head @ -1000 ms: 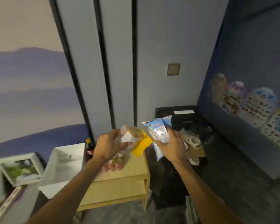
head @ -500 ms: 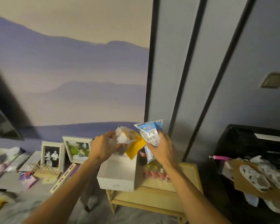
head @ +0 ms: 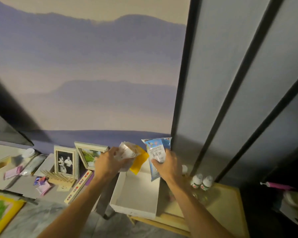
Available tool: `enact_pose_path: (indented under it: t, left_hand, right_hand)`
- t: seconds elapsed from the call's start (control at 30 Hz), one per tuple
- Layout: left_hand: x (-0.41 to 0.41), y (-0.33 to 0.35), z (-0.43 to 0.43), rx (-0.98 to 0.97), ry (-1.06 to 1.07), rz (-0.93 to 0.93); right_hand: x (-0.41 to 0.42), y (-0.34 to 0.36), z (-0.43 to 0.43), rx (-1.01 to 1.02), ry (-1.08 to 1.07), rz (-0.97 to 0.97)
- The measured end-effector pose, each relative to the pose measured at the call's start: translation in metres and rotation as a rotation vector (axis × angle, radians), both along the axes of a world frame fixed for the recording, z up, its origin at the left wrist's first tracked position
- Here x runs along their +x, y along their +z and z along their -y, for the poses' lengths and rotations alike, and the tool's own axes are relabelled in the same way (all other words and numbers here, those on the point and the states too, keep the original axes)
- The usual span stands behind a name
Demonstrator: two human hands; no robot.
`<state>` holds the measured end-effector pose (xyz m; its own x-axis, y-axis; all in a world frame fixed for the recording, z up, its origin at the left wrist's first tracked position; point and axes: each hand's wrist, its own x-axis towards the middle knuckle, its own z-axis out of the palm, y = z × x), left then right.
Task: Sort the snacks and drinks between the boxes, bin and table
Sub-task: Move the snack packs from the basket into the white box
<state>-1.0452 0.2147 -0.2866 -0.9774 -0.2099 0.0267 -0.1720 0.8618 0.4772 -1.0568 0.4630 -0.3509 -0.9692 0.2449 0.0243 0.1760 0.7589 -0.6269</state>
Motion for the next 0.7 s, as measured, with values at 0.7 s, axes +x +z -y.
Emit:
enact_pose_path:
  t: [0.7]
  left_hand:
    - [-0.090, -0.138, 0.005, 0.018, -0.142, 0.290]
  right_hand:
    - [-0.022, -0.112, 0.083, 0.152, -0.231, 0.300]
